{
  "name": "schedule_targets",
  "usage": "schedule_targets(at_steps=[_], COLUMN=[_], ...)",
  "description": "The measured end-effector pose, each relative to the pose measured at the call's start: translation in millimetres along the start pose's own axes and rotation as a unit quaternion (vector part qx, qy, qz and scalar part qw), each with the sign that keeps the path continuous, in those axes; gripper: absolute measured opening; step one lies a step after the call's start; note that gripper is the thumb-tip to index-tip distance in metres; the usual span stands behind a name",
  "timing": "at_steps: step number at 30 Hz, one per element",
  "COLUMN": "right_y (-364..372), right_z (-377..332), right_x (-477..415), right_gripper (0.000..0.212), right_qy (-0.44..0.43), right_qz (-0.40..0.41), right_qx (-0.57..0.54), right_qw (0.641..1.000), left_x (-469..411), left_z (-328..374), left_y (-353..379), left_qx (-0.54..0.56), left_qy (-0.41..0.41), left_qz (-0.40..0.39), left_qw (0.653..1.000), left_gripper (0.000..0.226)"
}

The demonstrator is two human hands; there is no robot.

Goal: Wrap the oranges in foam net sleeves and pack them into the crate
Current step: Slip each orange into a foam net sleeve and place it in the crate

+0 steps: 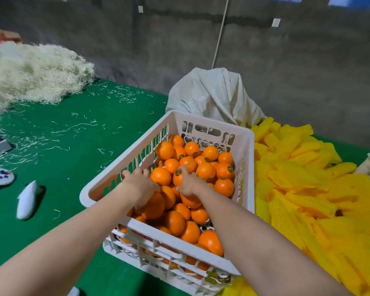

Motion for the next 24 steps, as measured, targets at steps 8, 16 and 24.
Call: schedule_targets(at_steps=[8,16,24], right_y=[-20,-12,-43], right_z=[16,41,52], right_x=[51,77,19], right_gripper=[0.077,0.047,0.061], right_qy=[-0.078,-0.033,0.023], right_qz=[-0.135,-0.253,0.01], right_qx=[0.065,-0.017,0.128], right_qw=[0.986,0.967,0.991], left_x=[19,15,-47], left_z=[23,50,26], left_y=[-32,-42,-15], left_qx=[0.161,0.377,0.133], left_qy=[0.132,0.161,0.02], left_qz=[-0.022,-0.105,0.043], left_qw=[0.978,0.906,0.99], left_gripper=[0.089,0.032,0.071])
Point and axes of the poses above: each hand's wrist, its own x-axis away from the middle knuckle, its own y-axis out of the palm, z = x × y, the point moved 8 cm from there along -x, towards the middle knuckle, and after that the axes turned 13 degrees about x, right-handed, at the moved point
